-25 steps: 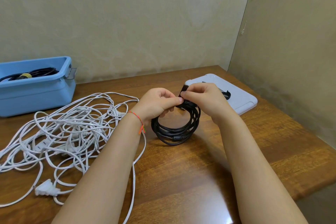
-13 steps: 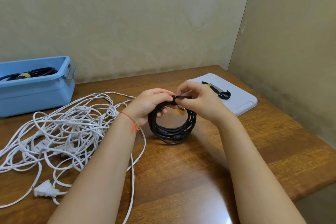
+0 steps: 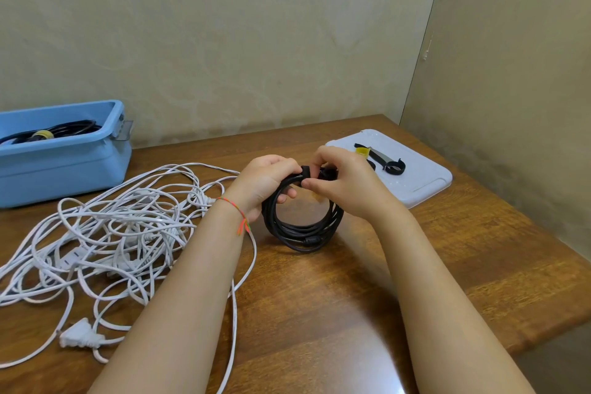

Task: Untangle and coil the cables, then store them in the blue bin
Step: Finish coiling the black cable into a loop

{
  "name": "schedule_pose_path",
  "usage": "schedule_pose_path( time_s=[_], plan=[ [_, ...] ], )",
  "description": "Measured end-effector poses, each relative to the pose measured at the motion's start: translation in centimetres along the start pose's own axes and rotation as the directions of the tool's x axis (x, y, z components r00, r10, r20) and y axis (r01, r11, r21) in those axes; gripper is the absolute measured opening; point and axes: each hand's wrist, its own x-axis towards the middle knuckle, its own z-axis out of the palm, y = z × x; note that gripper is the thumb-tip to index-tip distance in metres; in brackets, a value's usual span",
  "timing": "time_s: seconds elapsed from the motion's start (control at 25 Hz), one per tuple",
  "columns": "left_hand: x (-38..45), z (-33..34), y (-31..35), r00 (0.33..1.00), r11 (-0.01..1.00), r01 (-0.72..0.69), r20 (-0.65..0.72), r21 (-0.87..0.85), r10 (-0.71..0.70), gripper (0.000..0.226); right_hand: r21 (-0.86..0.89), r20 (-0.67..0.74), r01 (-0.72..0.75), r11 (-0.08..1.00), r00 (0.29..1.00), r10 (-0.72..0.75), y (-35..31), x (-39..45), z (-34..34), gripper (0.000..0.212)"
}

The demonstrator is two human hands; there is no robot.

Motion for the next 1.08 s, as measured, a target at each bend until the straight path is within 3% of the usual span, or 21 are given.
schedule_pose_path(
  time_s=[0.16,0.36,0.52,0.68,0.8,0.88,0.96,1.08],
  plan=[
    [0.0,0.4,0.3,0.999,1.0,0.012,-0.036,0.019,-0.012,0.013,-0.152,-0.071,0.038,0.988,0.996,-0.049,-0.3,0.0,1.3,0.025],
    [-0.2,1.2,0.7,0.998,1.0,-0.015,-0.062,-0.005,0.014,0.017,-0.463,-0.099,0.004,0.886,0.993,-0.056,-0.1,0.7,2.3,0.016],
    [-1.1,1.2,1.1,0.99,0.991,-0.098,-0.09,0.091,0.107,0.025,-0.482,-0.064,-0.019,0.876,0.998,-0.014,-0.3,0.6,1.9,0.014],
    [-3.4,-1.1,2.7,0.978,0.971,-0.184,-0.067,0.155,0.196,0.031,-0.254,-0.124,-0.197,0.947,0.978,0.17,-2.0,1.4,0.7,0.019],
    [-5.5,-4.2,4.0,0.98,0.963,-0.152,-0.088,0.222,0.176,0.026,0.01,-0.127,-0.294,0.956,0.948,0.293,-4.6,3.2,1.1,0.026],
    [-6.1,-6.8,4.6,0.955,0.961,-0.14,-0.223,0.239,0.195,0.023,0.217,-0.049,-0.326,0.92,0.938,0.344,-7.2,4.8,2.0,0.034],
    [-6.8,-10.5,5.0,0.886,0.959,-0.147,-0.399,0.241,0.236,0.03,0.42,0.116,-0.342,0.841,0.939,0.324,-10.4,6.8,3.7,0.04],
    [-8.1,-16.0,5.3,0.765,0.945,-0.133,-0.575,0.3,0.29,0.045,0.506,0.254,-0.373,0.778,0.926,0.279,-14.1,9.7,6.9,0.033]
  ],
)
